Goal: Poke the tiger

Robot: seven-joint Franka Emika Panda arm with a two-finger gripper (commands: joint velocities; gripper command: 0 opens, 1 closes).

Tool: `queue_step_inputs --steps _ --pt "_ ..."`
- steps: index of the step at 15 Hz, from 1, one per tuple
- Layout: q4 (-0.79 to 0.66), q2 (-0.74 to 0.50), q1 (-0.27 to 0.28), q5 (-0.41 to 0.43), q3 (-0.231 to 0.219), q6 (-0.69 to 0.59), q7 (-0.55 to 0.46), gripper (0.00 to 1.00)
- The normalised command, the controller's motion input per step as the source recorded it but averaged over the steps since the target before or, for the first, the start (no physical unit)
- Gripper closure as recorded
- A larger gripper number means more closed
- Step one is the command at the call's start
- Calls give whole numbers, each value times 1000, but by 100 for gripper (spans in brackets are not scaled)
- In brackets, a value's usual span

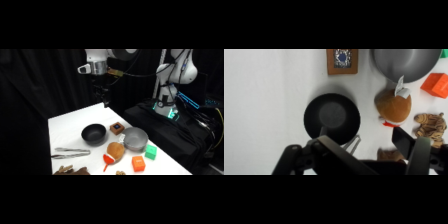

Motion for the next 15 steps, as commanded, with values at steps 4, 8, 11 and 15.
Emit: queue_step_inputs --steps 4,8,11,15 --pt "44 -5 46 -17 74 -3 116 0" --pt "230 79 168 -66 176 -14 299 0" --pt "412 259 165 -135 149 -18 315 0" --pt "535 457 150 -231 93 16 264 0"
